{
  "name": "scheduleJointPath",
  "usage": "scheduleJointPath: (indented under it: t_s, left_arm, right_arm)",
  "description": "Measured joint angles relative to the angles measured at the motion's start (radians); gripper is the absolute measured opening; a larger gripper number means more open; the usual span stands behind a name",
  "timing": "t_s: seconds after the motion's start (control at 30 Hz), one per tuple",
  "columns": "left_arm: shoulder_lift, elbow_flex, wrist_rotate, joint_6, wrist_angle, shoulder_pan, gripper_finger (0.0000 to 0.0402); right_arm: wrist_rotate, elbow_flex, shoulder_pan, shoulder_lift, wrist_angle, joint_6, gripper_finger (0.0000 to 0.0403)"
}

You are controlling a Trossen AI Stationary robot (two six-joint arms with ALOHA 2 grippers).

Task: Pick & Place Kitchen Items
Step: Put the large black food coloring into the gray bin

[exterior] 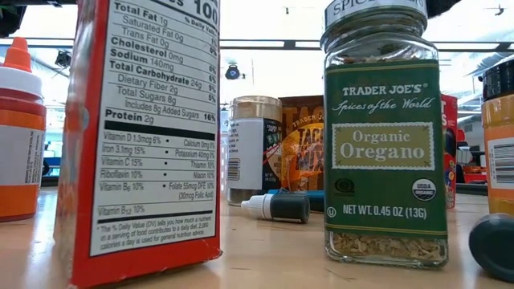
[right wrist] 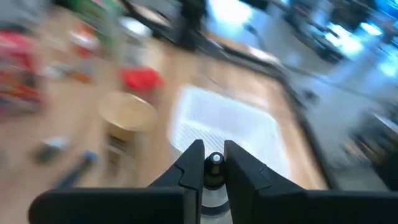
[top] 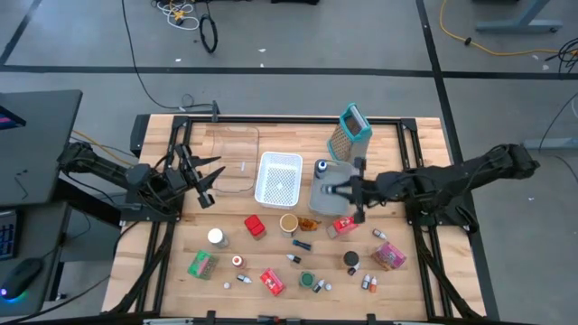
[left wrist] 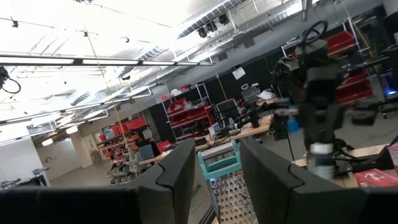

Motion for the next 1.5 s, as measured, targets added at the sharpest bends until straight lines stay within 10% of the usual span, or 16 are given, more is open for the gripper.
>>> scheduleJointPath:
  t_s: [0.57,1.5]
  left_arm:
    - [0.0,0.0,0.001,0.008,0.0,0.0,0.0138]
    - [0.0,0.0,0.0,0.034,0.0,0.0,0.0138]
  right_arm:
    - [0.059,-0.093,-0.26,0.116,0.067,0.306,0.0049]
    - [0.049,-0.189,-0.392,0.332,0.379,0.307,0.0066]
